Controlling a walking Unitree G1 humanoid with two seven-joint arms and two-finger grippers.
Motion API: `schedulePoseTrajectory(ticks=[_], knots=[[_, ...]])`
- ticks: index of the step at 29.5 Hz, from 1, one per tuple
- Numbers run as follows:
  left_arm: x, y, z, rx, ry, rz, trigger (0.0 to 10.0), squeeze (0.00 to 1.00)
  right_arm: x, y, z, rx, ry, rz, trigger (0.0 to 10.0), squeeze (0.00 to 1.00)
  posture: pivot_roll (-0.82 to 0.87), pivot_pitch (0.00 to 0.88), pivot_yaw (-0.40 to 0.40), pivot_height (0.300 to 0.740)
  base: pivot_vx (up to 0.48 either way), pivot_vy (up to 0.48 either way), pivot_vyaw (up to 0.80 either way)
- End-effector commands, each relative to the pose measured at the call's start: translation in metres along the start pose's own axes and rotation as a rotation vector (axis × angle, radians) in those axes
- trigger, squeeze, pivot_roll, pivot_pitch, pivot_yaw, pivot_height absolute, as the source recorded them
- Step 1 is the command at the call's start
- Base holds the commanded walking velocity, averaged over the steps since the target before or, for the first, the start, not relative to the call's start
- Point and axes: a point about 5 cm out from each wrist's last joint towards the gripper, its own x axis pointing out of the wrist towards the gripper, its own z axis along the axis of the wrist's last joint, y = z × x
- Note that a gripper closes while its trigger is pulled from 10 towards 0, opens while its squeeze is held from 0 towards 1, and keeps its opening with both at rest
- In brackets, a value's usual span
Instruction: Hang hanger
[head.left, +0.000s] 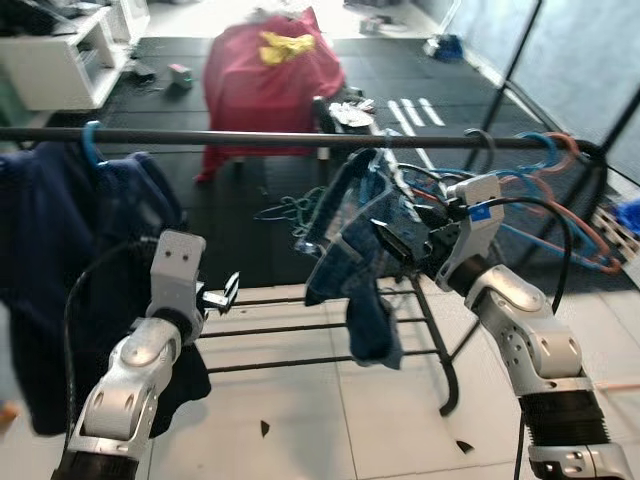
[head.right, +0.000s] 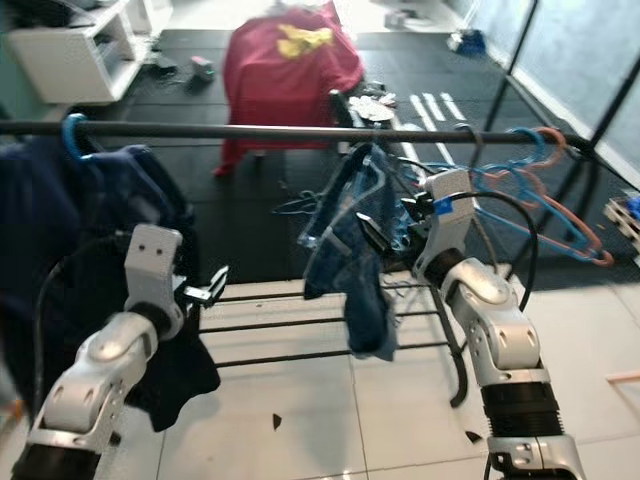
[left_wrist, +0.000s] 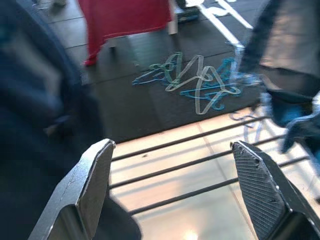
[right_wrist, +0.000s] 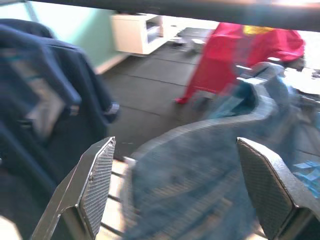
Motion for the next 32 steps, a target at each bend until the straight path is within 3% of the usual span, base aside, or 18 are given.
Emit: schedulePoseTrajectory(ticks=[1,9,11,13,17,25,32], knots=[[-0.003,0.003,-0.007,0.029,0.024,0.014,10.0,0.0,0.0,0.003,0.003,0.003,-0.007,0.024,10.0,0.0,-0.01,0.111,-0.076,0.74,0.0,0.0,0.79],[-0.005,0.003,-0.013,0.07,0.037,0.03,10.0,0.0,0.007,0.005,-0.001,-0.016,0.052,-0.009,10.0,0.0,-0.01,0.119,-0.077,0.74,0.0,0.0,0.5],[-0.005,0.002,-0.014,0.08,0.036,0.034,10.0,0.0,0.012,0.002,-0.014,-0.134,0.198,-0.072,10.0,0.0,-0.01,0.121,-0.077,0.74,0.0,0.0,0.0],[-0.005,0.002,-0.014,0.08,0.036,0.034,10.0,0.0,0.012,0.002,-0.014,-0.134,0.198,-0.072,10.0,0.0,-0.01,0.121,-0.077,0.74,0.0,0.0,0.0],[-0.004,0.0,-0.013,0.088,0.02,0.04,10.0,0.0,0.016,-0.002,-0.024,-0.196,0.311,-0.134,10.0,0.0,0.0,0.126,-0.08,0.74,0.0,0.0,0.0],[-0.005,0.0,-0.012,0.092,0.01,0.043,10.0,0.0,0.017,-0.011,-0.022,-0.218,0.334,-0.209,10.0,0.0,0.0,0.129,-0.081,0.74,0.0,0.0,0.0],[-0.006,-0.001,-0.011,0.095,-0.005,0.034,10.0,0.0,0.019,-0.02,-0.005,-0.223,0.266,-0.305,10.0,0.0,0.0,0.137,-0.08,0.74,0.0,0.0,0.0]])
